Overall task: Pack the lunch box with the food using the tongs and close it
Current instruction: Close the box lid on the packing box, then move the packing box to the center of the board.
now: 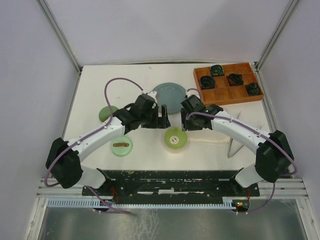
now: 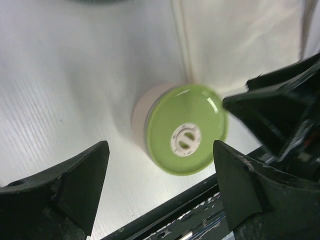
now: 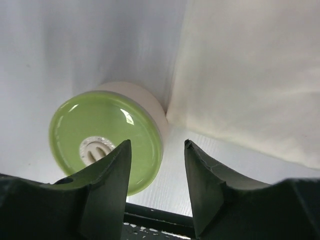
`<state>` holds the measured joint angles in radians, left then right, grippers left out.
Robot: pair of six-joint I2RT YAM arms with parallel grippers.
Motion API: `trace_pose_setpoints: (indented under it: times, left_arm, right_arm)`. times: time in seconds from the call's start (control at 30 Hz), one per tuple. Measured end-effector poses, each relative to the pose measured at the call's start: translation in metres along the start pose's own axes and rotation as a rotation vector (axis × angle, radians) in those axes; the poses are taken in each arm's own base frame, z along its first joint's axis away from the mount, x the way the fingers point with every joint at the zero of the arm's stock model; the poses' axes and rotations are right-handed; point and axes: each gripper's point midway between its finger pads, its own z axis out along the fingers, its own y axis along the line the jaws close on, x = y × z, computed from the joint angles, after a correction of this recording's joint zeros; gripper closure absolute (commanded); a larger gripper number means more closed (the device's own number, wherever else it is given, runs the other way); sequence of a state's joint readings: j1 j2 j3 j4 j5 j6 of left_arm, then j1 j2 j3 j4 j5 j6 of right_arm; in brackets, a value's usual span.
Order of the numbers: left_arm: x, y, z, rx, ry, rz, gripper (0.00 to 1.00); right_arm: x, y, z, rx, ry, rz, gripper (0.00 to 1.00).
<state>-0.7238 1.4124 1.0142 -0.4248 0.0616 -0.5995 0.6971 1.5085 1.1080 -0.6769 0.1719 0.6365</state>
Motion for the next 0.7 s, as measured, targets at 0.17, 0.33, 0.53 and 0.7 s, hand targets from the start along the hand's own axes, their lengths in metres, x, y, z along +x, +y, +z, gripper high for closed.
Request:
trace_pose_setpoints:
  times: [0.17,0.33,0.53,0.7]
  left_arm:
    - [-0.075,-0.021,-0.049,-0.005,-0.193,0.051,0.01]
    - [-0.132,0.036,-0.1,-0.131,-0.355,-0.035,0.01]
    - [-0.159,0.181,-0.154,-0.411,-0.459,-0.284,0.01]
    - [-0.143,0.243,-0.169,-0.479,-0.444,-0.422,0.01]
  right_arm:
    - [-0.023,0.015,-0.027,-0.08,-0.064,-0.009,0.38]
    - [-0.03,0.032,-0.049,-0.186,-0.094,0.001,0.35]
    - [-0.027,0.061,-0.051,-0.346,-0.069,0.042,0.34]
    - [-0.023,0.085,-0.044,-0.443,-0.012,0.079,0.33]
